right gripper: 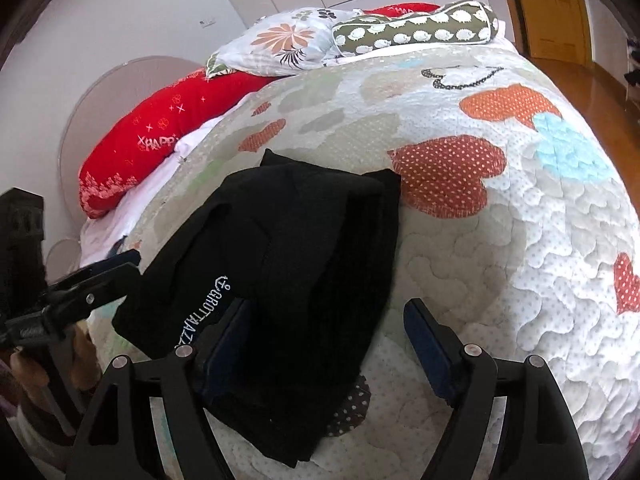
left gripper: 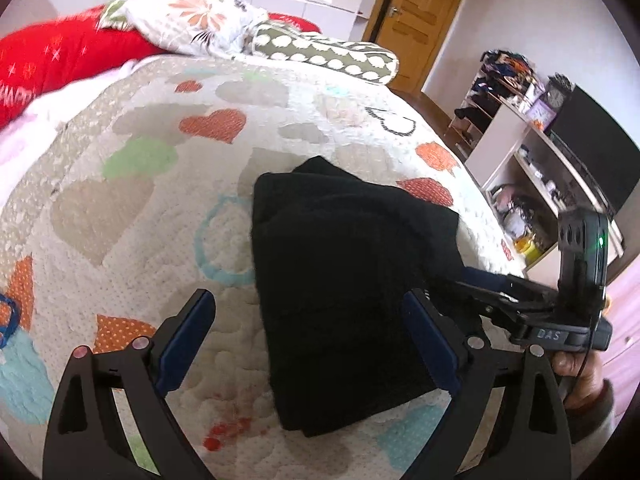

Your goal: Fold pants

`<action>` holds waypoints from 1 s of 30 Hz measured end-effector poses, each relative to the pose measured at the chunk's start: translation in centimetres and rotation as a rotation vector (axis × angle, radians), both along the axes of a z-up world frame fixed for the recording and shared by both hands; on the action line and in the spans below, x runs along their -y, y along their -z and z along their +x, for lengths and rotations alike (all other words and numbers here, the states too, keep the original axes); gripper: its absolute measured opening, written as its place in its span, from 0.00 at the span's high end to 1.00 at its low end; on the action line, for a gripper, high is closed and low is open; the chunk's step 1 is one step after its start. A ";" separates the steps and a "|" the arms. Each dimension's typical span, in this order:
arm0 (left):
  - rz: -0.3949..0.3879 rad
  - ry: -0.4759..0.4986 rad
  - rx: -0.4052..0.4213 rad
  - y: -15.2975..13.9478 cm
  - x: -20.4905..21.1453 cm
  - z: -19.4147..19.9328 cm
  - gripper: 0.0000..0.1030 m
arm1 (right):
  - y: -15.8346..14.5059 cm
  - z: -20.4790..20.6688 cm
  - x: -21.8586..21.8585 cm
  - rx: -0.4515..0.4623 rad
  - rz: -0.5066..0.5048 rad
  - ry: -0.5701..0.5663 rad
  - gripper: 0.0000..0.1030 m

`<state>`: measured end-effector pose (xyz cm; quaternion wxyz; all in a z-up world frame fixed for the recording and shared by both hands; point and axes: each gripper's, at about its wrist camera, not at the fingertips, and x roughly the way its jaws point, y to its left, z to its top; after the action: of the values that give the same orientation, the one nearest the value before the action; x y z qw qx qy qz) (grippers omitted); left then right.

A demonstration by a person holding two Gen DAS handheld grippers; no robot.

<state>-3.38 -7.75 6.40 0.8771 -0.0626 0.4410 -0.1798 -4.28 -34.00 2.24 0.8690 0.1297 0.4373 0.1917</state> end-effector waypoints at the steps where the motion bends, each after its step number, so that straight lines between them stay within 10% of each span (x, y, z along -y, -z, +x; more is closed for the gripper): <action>1: -0.021 -0.008 -0.017 0.3 -0.5 0.4 0.07 | 0.0 0.1 0.1 0.000 0.007 -0.003 0.22; 30: -0.190 0.073 -0.157 4.5 0.4 3.9 0.00 | 1.2 1.8 -1.5 0.032 0.078 -0.052 0.21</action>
<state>0.55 -8.15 1.93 0.8228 -0.1432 0.4914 -0.2469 -2.44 -32.49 1.05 0.8649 0.1491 0.4186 0.2333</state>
